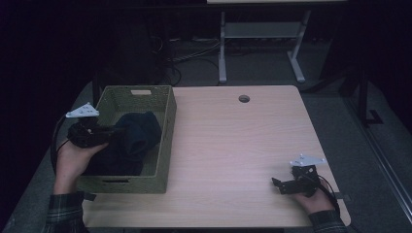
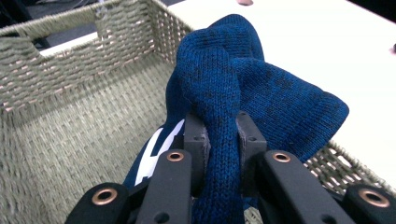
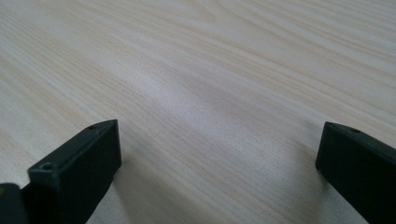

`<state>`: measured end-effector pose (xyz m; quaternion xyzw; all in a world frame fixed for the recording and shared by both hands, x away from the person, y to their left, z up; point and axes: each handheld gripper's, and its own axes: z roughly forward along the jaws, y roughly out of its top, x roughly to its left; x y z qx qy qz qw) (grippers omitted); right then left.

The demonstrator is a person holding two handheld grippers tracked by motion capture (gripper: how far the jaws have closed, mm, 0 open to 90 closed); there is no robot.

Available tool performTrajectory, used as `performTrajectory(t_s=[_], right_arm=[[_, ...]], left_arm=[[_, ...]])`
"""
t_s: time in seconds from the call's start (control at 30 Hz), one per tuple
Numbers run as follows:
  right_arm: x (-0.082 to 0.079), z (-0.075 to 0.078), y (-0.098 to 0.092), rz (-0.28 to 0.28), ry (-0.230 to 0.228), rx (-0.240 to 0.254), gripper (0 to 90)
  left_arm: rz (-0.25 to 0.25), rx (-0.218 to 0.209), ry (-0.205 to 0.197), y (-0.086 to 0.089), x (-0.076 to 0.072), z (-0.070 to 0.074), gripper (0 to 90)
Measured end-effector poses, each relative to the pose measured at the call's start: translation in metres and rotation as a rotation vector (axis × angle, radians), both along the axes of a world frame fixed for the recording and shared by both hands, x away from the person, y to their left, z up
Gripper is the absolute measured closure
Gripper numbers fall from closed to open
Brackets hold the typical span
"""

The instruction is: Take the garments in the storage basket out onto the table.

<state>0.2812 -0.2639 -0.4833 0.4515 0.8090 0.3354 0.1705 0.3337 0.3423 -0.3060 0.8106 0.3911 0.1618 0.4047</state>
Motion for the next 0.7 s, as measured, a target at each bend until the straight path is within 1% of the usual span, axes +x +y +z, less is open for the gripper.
performTrajectory(t_s=[0.33, 0.47, 0.5, 0.7], right_arm=[[0.0, 0.0, 0.0, -0.002, 0.002, 0.002, 0.0], [0.0, 0.0, 0.0, 0.0, 0.0, 0.002, 0.0], [0.0, 0.0, 0.0, 0.0, 0.0, 0.002, 0.0], [0.0, 0.0, 0.0, -0.001, 0.001, 0.001, 0.0]], left_arm=[[0.003, -0.014, -0.042, -0.002, 0.003, 0.019, 78.1], [-0.004, -0.026, -0.066, -0.006, 0.005, 0.031, 78.1], [-0.004, -0.026, -0.066, -0.006, 0.005, 0.031, 78.1], [-0.015, -0.031, -0.085, -0.012, 0.008, 0.043, 78.1]])
